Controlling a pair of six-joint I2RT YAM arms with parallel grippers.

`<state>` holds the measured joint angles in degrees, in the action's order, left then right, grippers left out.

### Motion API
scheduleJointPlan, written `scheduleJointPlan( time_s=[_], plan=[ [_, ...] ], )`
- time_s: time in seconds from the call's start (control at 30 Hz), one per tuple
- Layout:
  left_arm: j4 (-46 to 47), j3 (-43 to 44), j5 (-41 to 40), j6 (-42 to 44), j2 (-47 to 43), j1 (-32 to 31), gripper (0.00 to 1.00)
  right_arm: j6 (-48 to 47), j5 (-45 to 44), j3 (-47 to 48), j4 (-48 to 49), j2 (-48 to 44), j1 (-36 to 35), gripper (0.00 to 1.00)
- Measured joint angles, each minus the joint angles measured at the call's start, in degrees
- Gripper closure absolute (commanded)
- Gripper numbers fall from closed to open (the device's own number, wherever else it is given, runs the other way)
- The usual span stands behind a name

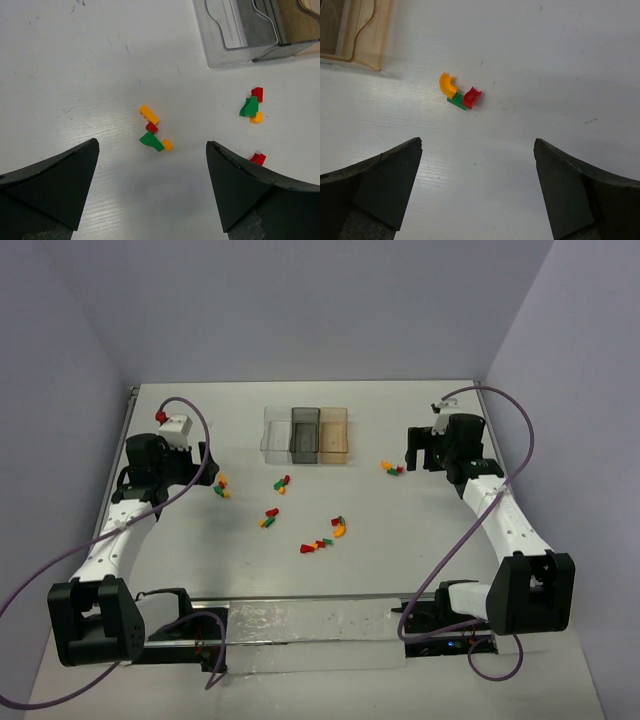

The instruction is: Sort the legos into containers by color

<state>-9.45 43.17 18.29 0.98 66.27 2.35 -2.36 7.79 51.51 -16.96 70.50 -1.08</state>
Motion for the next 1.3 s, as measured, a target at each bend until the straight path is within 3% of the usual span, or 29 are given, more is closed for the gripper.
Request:
scheduleJointPlan(
  time_s=[0.5,0.7,0.83,1.3],
  plan=[
    [0.01,3.77,-6.47,4.15,1.54,-1.91,0.01,2.03,-3.86,13.54,-10.13,9.39,0.00,0.01],
    [1.16,6.28,-14.94,4.40,3.33,-8.04,0.01,5.13,-5.16,24.72,-15.79,19.94,0.00,0.17],
    [1.94,6.78,-17.92,4.31,4.32,-8.84,0.01,6.53,-5.00,29.09,-20.51,25.19,0.00,0.26],
    [2.56,6.78,-20.43,2.52,6.29,-9.07,0.01,8.30,-0.30,39.73,-30.56,40.00,-0.17,0.26]
  ],
)
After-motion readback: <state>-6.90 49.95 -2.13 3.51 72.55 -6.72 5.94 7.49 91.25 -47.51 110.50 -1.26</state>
